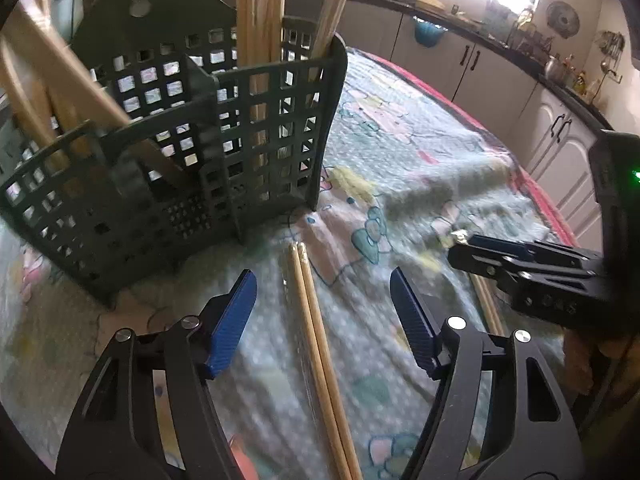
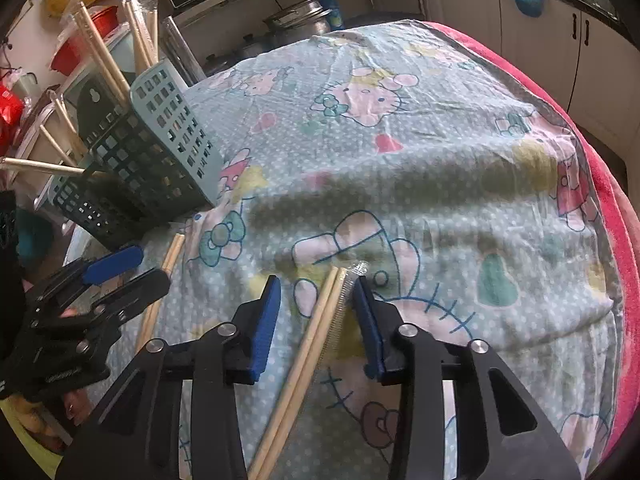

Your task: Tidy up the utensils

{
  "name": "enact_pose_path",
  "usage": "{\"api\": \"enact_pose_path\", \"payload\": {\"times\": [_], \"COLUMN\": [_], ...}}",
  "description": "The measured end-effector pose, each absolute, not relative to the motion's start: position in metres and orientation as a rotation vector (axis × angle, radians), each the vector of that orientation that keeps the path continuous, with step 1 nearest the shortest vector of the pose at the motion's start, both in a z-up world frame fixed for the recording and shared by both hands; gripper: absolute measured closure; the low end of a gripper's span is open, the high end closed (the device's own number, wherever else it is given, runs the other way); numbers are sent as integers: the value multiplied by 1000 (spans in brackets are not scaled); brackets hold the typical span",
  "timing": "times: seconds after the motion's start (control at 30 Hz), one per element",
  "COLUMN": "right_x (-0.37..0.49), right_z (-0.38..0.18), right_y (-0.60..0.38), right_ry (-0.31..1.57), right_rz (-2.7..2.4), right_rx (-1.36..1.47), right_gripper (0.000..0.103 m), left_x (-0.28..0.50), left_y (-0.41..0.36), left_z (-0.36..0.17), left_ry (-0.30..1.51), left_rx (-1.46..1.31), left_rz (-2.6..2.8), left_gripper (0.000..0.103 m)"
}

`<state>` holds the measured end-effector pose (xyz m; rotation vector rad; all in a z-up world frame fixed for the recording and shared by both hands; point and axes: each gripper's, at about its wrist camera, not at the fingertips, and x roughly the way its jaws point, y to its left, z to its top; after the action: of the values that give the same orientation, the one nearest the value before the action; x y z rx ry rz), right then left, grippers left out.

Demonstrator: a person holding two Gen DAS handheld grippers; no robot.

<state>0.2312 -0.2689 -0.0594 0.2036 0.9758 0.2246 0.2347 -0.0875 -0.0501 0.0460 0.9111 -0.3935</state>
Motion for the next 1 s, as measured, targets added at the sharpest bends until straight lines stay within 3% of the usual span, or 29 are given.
{"api": "enact_pose_path", "payload": {"times": [0.17,0.33,0.4,0.47,0.7,1.0], "right_x": [233,235,237,237,234,215], "right_z": [-63,-64,-65,-64,-60,-25], "right_y": [-274,-276,-277,-275,-274,-263], "right_ry": [988,998,998,995,967,857], "right_rz": [227,225,223,216,231,316], "right_rx": [218,213,207,193,202,196], "right_gripper": [74,81,82,85,93,95], "left_x": [250,256,258,259,253,230], "left_y": [-96,-104,-105,-107,-97,-72], "left_z": [-60,-66,-67,-68,-58,-17], "left_ry": [934,930,925,918,911,820], "left_rx": [58,89,98,106,69,-8], "left_rz": [-356,-316,-300,-286,-315,-361], "left_gripper": [57,61,67,81,98,99]}}
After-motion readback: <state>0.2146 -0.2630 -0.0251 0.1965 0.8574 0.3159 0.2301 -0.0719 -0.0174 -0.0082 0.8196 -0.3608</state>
